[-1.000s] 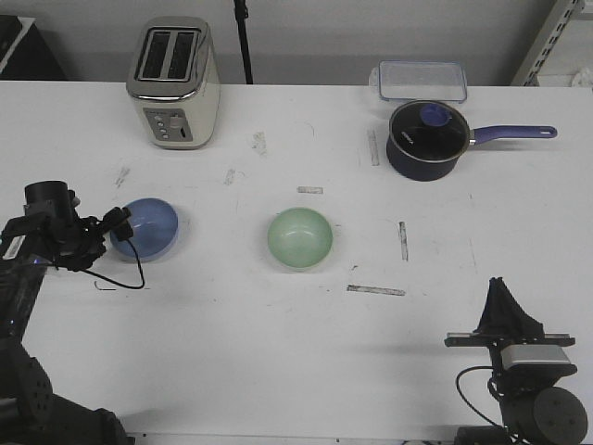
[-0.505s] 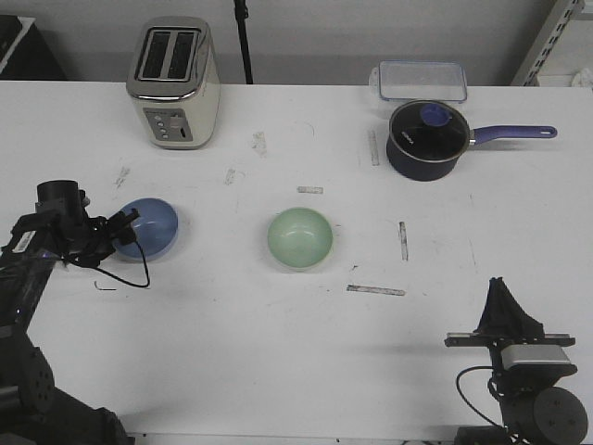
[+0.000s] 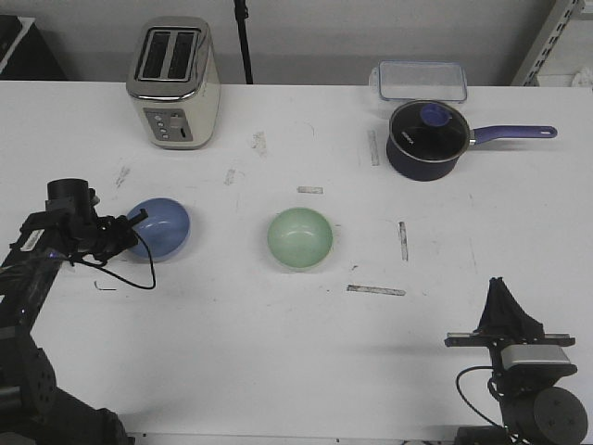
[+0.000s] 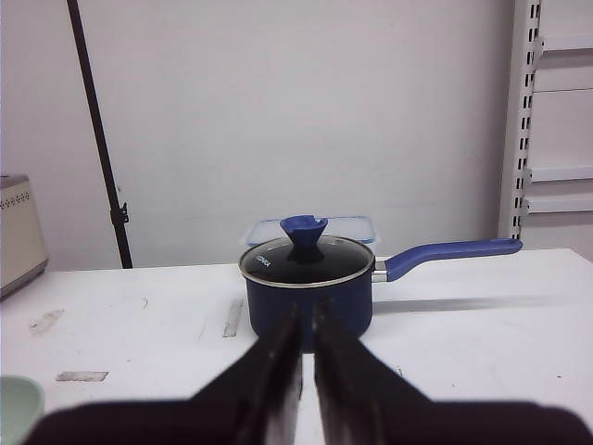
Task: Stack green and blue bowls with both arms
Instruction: 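Lift the blue bowl with the left gripper and lower it into the green bowl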
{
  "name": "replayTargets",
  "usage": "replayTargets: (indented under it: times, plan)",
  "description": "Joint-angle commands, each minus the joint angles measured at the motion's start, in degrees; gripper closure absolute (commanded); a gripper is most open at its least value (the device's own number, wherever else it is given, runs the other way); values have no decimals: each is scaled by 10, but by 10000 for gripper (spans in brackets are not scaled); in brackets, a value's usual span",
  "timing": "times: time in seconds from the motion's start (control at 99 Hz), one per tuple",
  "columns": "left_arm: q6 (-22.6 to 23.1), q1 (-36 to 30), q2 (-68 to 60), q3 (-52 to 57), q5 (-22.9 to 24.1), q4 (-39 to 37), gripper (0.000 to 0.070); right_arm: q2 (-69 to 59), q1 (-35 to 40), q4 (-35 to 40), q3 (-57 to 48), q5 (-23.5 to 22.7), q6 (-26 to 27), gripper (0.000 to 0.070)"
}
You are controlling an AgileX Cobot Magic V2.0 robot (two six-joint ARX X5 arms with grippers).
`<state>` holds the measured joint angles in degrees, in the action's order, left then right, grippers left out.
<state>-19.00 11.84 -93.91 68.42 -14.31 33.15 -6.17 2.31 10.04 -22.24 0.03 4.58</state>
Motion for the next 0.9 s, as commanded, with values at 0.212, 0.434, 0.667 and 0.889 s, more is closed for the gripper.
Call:
replayTargets:
  times: [0.212, 0.434, 0.667, 0.889]
  plan:
    - [-37, -44, 29, 18, -12, 26, 699, 2, 0, -6, -1, 0, 5, 687]
    - [-71, -107, 46, 52, -14, 33, 699, 2, 0, -6, -1, 0, 5, 687]
    - [-125, -214, 46, 73, -12, -8, 699, 2, 0, -6, -1, 0, 5, 687]
    - [-150, -302, 21, 103, -12, -32, 699, 2, 0, -6, -1, 0, 5, 687]
